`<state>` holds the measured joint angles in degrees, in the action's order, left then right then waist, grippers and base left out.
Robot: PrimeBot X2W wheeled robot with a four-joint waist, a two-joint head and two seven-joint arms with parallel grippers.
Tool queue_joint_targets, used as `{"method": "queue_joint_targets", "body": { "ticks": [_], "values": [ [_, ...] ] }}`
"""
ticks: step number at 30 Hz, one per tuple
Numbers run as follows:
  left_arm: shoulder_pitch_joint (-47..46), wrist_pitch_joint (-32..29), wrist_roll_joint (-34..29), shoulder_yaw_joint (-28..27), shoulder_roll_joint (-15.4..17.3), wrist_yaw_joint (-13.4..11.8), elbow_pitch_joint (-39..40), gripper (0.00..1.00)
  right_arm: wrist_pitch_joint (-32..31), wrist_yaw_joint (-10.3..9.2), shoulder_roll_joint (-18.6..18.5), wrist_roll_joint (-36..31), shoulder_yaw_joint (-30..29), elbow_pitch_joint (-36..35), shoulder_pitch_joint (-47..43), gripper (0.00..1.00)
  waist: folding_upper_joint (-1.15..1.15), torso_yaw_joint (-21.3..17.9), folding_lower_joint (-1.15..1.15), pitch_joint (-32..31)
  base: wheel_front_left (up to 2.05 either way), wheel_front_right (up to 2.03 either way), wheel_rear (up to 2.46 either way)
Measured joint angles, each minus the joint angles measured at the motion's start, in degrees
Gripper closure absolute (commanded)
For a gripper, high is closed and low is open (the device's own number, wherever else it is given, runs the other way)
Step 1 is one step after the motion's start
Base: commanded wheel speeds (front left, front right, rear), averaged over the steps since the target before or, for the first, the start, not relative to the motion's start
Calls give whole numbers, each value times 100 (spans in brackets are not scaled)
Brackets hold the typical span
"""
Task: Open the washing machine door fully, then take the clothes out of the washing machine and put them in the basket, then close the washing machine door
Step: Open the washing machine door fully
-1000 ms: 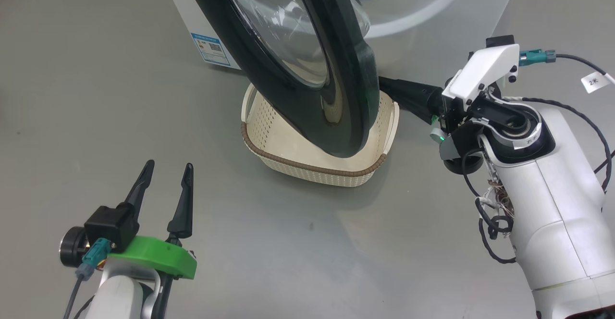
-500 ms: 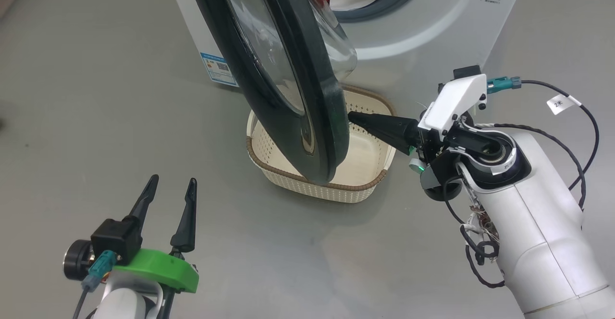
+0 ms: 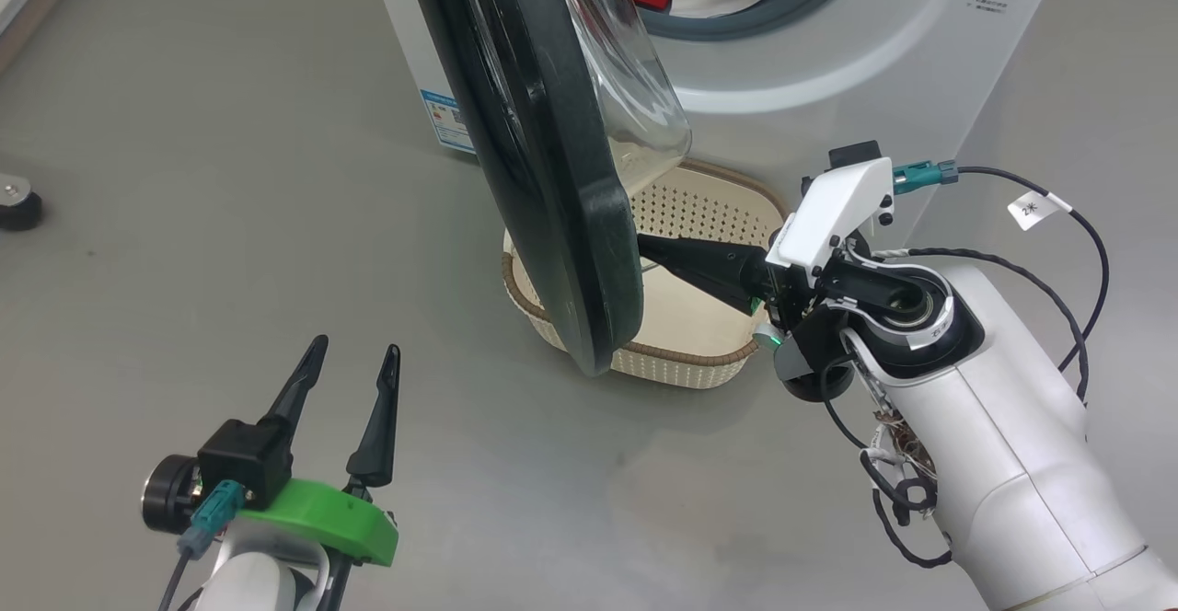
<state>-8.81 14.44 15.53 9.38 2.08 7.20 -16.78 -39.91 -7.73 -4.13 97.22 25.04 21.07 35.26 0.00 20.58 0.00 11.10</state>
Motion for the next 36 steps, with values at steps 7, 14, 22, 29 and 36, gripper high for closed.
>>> {"method": "queue_joint_targets", "body": {
  "ticks": [7, 14, 22, 29, 36],
  "values": [
    [10, 0, 0, 26, 0, 0, -10, 0, 120, 0, -4, 130, 255, 1, -10, 100, 0, 201, 0, -11, 0, 0, 0],
    [34, 0, 0, 67, -1, 0, -33, 0, 191, 0, -2, 304, 474, 13, -12, 100, 0, 386, 0, -41, 0, 0, 0],
    [68, 0, 0, 47, -1, 0, -32, 0, 310, 0, -5, 501, 803, 42, -8, 100, 0, 619, 0, -48, 0, 0, 0],
    [68, 0, 0, 47, -2, 0, -29, 0, 492, 0, -19, 615, 964, 82, 66, 100, 0, 782, 0, -6, 0, 0, 0],
    [92, 0, 1, -64, -11, 0, -26, 0, 571, 1, -11, 820, 1147, 130, 145, 100, 0, 852, 0, 17, 0, 0, 0]
  ]
}}
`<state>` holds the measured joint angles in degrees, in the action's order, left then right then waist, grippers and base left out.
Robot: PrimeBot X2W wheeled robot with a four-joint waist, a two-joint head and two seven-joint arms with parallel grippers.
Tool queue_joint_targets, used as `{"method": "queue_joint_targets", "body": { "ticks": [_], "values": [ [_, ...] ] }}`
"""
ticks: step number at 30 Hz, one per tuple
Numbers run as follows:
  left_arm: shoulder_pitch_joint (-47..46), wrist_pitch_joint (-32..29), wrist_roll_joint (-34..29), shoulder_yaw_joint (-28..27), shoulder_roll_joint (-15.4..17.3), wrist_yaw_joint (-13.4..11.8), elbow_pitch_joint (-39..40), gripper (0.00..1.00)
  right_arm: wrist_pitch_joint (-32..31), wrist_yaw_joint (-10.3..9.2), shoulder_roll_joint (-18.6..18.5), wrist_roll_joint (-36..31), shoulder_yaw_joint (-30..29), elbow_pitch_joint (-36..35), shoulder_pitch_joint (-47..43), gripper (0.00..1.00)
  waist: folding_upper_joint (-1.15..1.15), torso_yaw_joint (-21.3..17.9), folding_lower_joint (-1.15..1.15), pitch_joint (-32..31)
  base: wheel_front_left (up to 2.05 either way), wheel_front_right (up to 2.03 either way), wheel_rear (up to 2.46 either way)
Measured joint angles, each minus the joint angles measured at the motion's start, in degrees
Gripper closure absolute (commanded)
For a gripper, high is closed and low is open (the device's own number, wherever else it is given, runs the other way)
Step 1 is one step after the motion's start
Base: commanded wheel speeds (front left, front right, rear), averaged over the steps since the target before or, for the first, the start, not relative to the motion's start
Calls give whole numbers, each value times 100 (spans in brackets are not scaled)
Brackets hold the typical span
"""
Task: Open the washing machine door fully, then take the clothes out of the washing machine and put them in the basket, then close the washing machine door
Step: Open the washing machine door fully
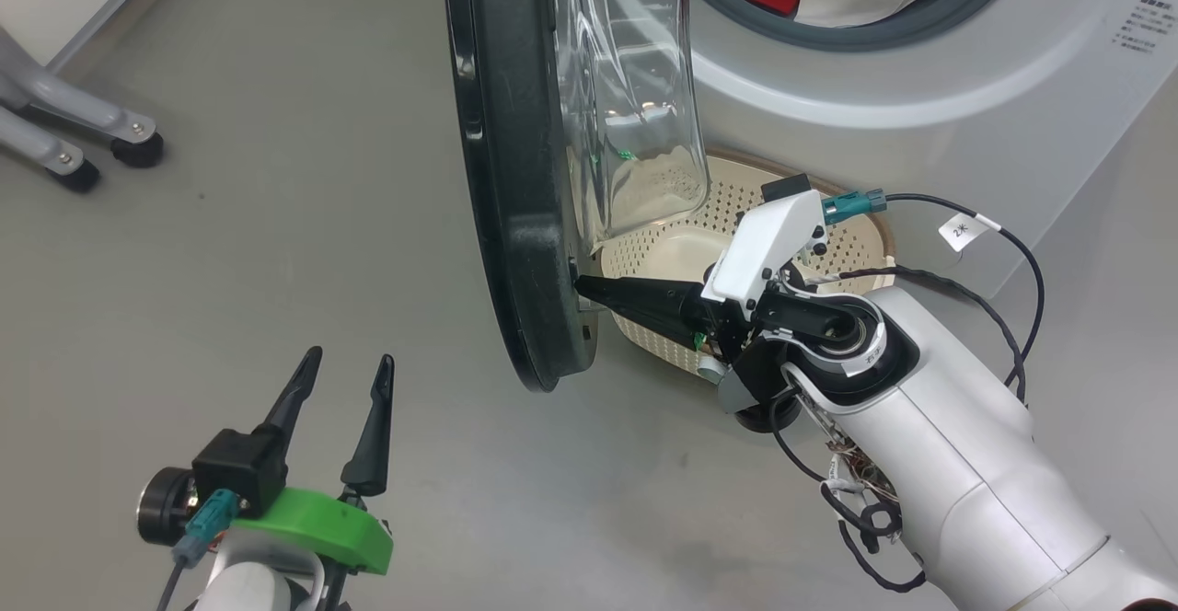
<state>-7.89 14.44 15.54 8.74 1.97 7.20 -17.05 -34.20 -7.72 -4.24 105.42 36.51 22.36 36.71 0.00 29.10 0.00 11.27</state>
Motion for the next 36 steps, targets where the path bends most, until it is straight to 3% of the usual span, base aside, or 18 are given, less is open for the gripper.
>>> {"method": "queue_joint_targets", "body": {
  "ticks": [10, 18, 23, 28, 36],
  "values": [
    [36, 0, -1, -332, -2, 0, 30, 0, 136, 215, 21, 80, 124, 125, 48, 100, 0, -195, 0, -112, 0, 0, 0],
    [131, 0, -83, -624, 0, 0, 62, 0, 561, 604, -102, -560, 222, 189, 9, 100, 0, -532, 0, -319, 0, 0, 0],
    [223, 0, -122, -732, 75, 0, 104, 0, 1226, 983, -579, -1503, 378, 130, -120, 100, 0, -806, 0, -461, 0, 0, 0],
    [296, 0, -178, -887, 146, 0, 164, 0, 2101, 1221, -1002, -2508, 494, -2, -300, 100, 0, -1104, 0, -599, 0, 0, 0],
    [517, 0, -244, -1224, 175, 0, 227, 0, 3555, 1211, -1385, -3640, 490, -229, -881, 100, 0, -1586, 0, -780, 0, 0, 0]
  ]
}}
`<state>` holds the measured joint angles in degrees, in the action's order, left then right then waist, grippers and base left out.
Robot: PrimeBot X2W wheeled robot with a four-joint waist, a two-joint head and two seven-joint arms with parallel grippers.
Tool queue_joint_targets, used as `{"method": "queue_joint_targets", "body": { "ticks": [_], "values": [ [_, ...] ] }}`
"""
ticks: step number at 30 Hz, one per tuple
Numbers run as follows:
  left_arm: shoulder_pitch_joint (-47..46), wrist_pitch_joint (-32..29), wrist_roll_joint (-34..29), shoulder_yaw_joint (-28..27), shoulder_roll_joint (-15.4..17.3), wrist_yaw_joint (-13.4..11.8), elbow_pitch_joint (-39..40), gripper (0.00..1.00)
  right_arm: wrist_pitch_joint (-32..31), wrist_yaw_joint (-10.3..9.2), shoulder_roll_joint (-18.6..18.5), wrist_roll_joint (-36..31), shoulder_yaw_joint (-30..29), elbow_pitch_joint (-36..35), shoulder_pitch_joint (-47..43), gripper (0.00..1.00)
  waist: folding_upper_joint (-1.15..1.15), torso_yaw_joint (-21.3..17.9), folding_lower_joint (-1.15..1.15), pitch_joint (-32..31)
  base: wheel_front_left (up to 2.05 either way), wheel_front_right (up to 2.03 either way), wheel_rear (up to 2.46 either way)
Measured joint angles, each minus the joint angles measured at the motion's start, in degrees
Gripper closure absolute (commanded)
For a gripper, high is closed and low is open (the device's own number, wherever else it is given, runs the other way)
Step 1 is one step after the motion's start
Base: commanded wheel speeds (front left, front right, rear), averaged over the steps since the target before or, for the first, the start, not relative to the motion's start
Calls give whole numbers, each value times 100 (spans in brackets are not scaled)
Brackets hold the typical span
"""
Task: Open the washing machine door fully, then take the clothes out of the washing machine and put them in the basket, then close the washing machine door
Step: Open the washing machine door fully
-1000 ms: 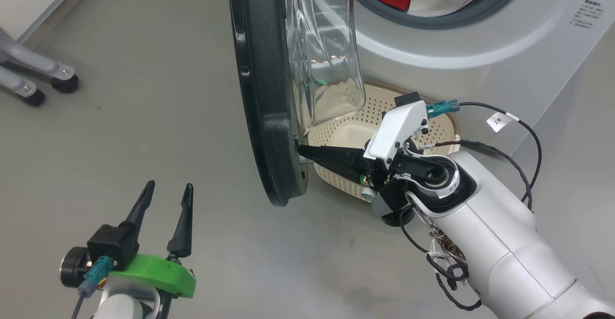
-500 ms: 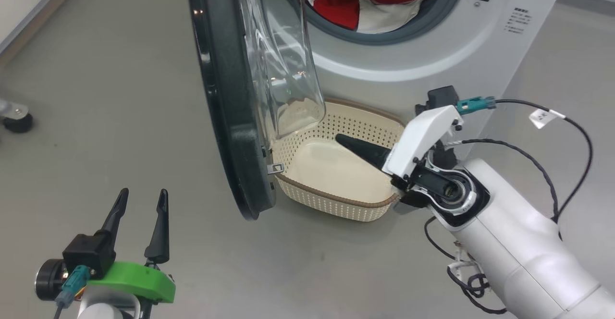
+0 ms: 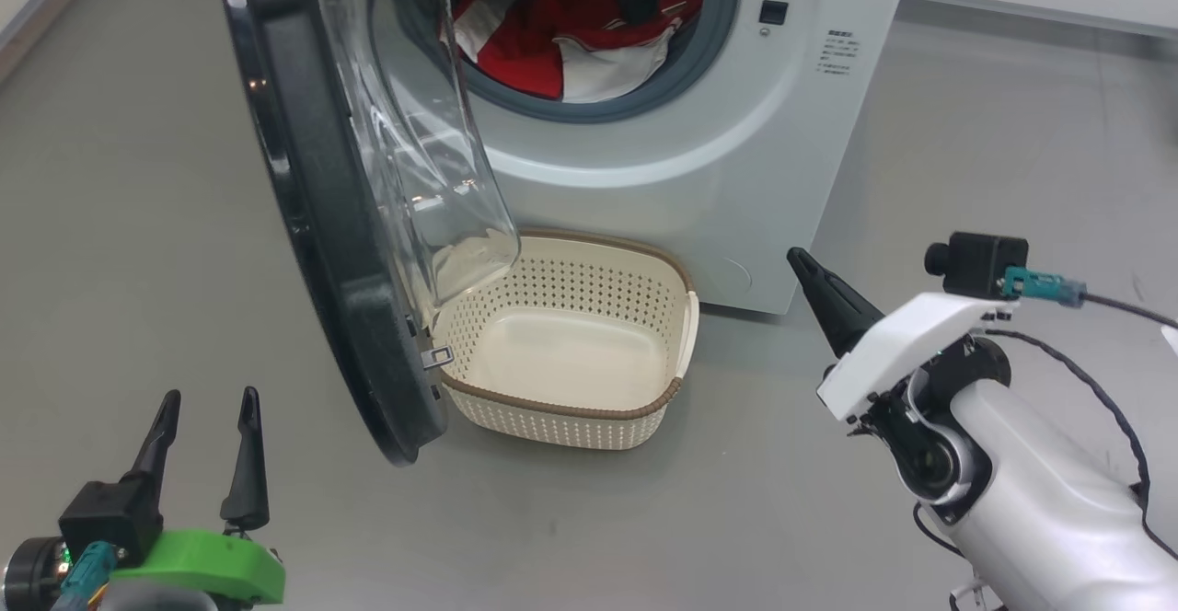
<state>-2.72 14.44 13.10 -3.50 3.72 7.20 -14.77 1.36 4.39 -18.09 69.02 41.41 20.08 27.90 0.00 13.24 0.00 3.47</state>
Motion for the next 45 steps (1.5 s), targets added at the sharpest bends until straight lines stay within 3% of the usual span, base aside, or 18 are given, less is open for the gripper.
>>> {"method": "queue_joint_targets", "body": {
  "ticks": [5, 10, 16, 19, 25, 27, 28, 45],
  "values": [
    [78, 0, -1, -112, -3, 0, 37, 0, 811, -115, -212, -690, 63, -134, -368, 100, 0, -279, 0, -81, 0, 0, 0],
    [165, 0, -1, -191, -7, 0, 65, 0, 1517, -402, -424, -1436, 183, -298, -563, 100, 0, -510, 0, -131, 0, 0, 0],
    [173, 0, -2, -194, -7, 0, 133, 0, 1403, -822, -478, -1913, 190, -408, -922, 100, 0, -710, 0, -104, 0, 0, 0],
    [172, 0, -16, -145, -9, 0, 133, 0, 1380, -1062, -480, -2048, -78, -441, -1245, 100, 0, -754, 0, -55, 0, 0, 0],
    [172, 0, -18, -148, -8, 0, 137, 0, 1357, -1117, -259, -2602, -866, -900, -1490, 100, 0, -785, 0, -18, 0, 0, 0],
    [172, 0, -19, -142, -8, 0, 138, 0, 1356, -1120, -172, -2760, -1060, -1010, -1623, 30, 0, -792, 0, -8, 0, 0, 0],
    [172, 0, -19, -136, -9, 0, 138, 0, 1354, -1120, -132, -2816, -1140, -1046, -1701, 0, 0, -796, 0, -4, 0, 0, 0],
    [172, 0, -51, 93, -13, 0, 127, 0, 1351, -1159, 215, -3655, -1742, -1283, -2550, 0, 0, -821, 0, -33, 0, 0, 0]
  ]
}}
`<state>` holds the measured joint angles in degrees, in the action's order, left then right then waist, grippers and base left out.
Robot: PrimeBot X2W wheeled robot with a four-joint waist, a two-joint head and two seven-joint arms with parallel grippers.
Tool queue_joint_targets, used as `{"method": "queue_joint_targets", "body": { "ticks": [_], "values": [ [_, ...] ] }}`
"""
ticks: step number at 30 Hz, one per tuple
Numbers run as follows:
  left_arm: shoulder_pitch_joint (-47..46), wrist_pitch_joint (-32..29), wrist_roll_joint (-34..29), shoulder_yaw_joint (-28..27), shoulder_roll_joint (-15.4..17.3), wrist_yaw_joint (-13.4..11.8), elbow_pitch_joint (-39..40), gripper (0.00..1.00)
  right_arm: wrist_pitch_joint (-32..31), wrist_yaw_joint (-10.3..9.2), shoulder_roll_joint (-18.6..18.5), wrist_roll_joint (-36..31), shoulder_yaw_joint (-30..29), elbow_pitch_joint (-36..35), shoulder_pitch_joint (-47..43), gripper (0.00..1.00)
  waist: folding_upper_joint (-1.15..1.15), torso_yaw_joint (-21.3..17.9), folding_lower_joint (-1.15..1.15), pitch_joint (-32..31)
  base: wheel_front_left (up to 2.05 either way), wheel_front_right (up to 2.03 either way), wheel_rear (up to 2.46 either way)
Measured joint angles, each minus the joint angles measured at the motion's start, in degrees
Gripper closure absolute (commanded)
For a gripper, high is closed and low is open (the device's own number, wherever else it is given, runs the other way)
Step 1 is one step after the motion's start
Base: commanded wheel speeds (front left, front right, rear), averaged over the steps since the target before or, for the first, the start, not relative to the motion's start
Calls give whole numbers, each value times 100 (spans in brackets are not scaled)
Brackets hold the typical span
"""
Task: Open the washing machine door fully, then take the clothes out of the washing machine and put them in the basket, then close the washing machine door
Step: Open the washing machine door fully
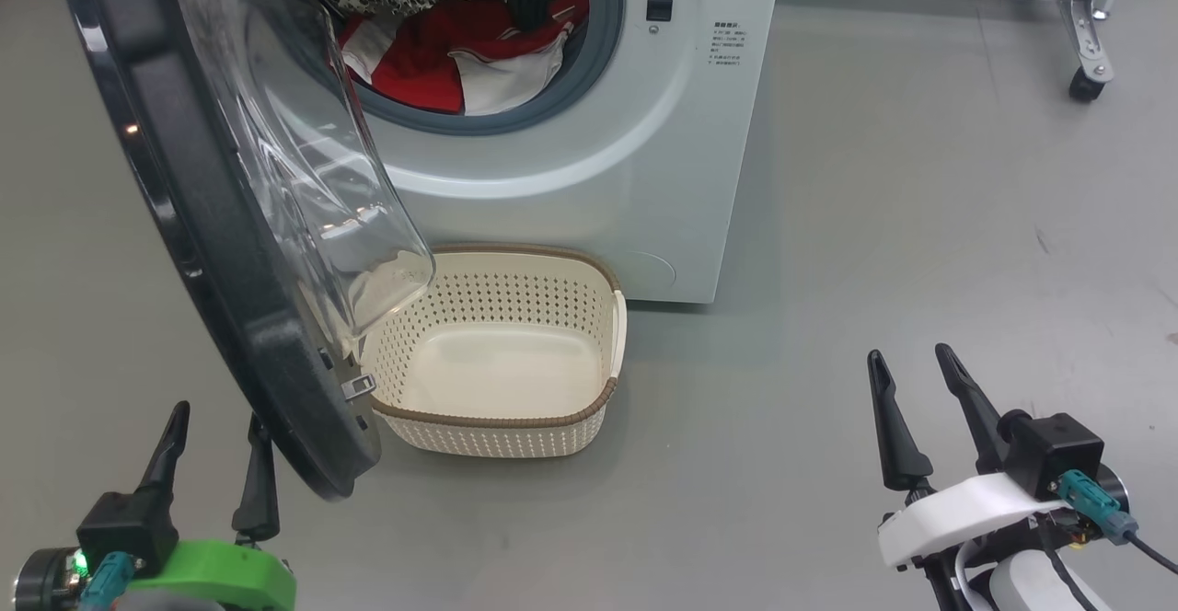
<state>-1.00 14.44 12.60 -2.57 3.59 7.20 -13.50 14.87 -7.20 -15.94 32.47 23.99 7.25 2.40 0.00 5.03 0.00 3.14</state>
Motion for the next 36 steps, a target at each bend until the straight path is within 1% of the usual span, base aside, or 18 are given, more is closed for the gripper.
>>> {"method": "queue_joint_targets", "body": {
  "ticks": [12, 30, 36],
  "values": [
    [2, 0, 0, 36, -2, 0, 0, 0, 0, 0, 316, -316, -358, -180, -398, 0, 0, 6, 0, -20, 0, 0, 0],
    [3, 0, 0, 71, -11, 0, 0, 0, 0, 8, 543, -643, -511, -281, -653, 0, 0, 43, 0, 3, 0, 0, 0],
    [3, 0, 0, 73, -12, 0, -1, 0, 0, 98, 609, -737, -572, -282, -663, 0, 0, 57, 0, -8, 0, 0, 0]
  ]
}}
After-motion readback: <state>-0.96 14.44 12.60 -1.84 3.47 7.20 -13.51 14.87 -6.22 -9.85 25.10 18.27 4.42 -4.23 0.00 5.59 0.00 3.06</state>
